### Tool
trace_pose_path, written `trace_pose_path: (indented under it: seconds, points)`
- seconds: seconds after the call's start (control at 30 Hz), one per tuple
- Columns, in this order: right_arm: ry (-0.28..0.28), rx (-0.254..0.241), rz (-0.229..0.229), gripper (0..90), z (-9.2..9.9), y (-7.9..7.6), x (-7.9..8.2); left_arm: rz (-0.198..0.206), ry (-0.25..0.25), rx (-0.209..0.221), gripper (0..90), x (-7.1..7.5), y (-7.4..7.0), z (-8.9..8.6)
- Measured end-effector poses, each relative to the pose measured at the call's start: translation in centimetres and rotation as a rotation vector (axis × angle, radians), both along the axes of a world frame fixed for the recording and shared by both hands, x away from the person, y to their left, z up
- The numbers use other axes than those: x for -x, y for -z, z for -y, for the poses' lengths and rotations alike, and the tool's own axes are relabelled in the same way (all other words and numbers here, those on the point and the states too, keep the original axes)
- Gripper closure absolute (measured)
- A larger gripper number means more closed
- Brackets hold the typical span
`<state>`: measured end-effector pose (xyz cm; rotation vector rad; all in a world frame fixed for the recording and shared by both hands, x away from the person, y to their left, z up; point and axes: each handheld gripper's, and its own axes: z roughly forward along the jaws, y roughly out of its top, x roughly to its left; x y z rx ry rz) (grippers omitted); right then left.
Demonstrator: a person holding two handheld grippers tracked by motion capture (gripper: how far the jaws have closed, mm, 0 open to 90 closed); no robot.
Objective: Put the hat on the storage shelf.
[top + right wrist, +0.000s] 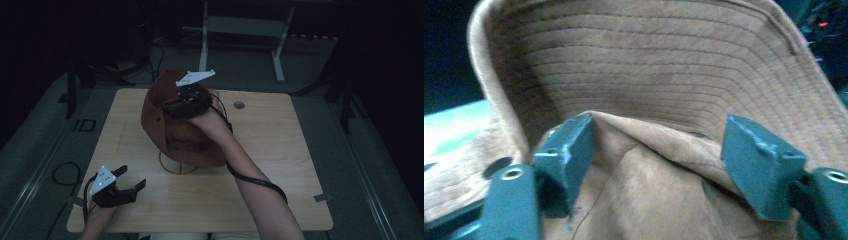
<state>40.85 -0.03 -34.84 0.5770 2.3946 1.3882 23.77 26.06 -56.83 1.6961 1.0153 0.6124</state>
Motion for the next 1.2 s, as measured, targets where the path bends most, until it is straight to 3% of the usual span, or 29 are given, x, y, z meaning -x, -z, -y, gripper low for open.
trace_pose_path:
  seconds: [0.13, 0.37, 0.5, 0.67, 0.9, 1.2]
  points:
    - [0.035, 0.043, 0.009, 14.3, -0.6, 0.6, 0.0, 0.000, -0.004, 0.003, 12.4, 0.0, 0.0, 0.0]
    - [0.017, 0.010, 0.012, 12.8, 0.5, 0.4, 0.1, -0.006, -0.006, 0.007, 12.5, 0.0, 0.2, 0.0]
    - [-0.009, -0.011, 0.091, 13.5, 1.3, 0.1, 0.5, -0.006, -0.007, 0.011, 12.4, -0.1, 0.3, 0.1]
    - [-0.007, -0.022, 0.104, 13.5, 2.6, -0.1, 0.8, -0.008, -0.012, 0.013, 12.4, -0.1, 0.3, 0.0]
    - [0.008, -0.061, 0.077, 13.6, 4.7, 0.6, 0.9, -0.009, -0.011, 0.010, 12.4, -0.1, 0.4, 0.0]
    - [0.024, -0.065, 0.056, 13.7, 8.0, 1.8, 1.2, 0.005, 0.002, -0.012, 12.3, -0.1, 0.7, 0.3]
